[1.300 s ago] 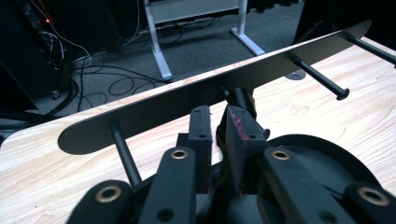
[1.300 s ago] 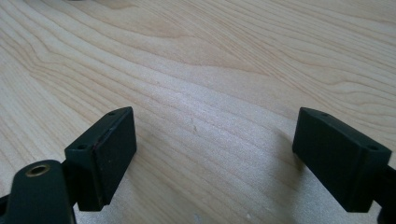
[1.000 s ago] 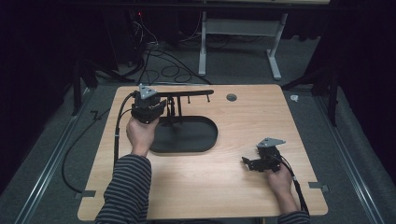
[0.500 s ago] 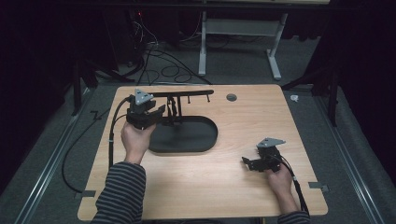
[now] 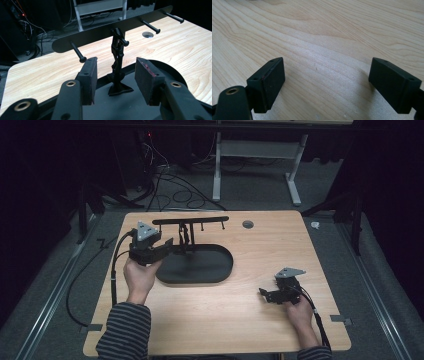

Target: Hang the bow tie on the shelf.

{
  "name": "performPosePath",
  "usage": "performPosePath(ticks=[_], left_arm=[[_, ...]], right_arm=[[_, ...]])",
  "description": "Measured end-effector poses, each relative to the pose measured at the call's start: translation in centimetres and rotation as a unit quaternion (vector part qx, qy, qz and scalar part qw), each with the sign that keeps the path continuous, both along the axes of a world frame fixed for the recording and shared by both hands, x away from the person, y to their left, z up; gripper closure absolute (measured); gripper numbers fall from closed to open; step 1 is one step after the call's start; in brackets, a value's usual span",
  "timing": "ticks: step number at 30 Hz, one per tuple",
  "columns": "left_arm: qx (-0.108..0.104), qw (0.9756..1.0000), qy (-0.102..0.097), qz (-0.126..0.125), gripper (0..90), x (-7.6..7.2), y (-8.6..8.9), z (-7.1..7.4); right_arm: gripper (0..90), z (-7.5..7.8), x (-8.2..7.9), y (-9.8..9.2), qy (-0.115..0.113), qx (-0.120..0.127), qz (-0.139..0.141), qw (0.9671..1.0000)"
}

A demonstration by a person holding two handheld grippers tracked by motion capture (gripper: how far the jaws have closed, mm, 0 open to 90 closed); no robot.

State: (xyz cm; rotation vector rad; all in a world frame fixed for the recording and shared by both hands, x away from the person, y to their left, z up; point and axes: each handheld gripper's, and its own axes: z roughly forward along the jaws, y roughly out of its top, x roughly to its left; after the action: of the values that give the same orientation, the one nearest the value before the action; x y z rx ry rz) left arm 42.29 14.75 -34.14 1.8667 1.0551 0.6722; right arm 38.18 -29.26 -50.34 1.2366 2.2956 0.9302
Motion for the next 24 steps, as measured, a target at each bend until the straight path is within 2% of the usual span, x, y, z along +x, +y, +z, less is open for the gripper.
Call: performPosePath(ticks=[11, 15, 24], left_arm=[[-0.002, 1.0, 0.0, 0.001, 51.6, -1.0, 0.6, -0.1], [-0.013, 0.9999, -0.002, 0.004, 51.5, -1.4, 1.0, -0.3], [-0.015, 0.9999, 0.002, 0.005, 51.1, -2.1, 1.5, -0.8]], right_arm=[[14.4, 0.0, 0.0, 0.0, 0.0, 0.0, 0.001, 1.0], [14.4, 0.0, 0.0, 0.0, 0.0, 0.0, 0.0, 1.0], [14.4, 0.0, 0.0, 0.0, 0.0, 0.0, 0.0, 1.0]])
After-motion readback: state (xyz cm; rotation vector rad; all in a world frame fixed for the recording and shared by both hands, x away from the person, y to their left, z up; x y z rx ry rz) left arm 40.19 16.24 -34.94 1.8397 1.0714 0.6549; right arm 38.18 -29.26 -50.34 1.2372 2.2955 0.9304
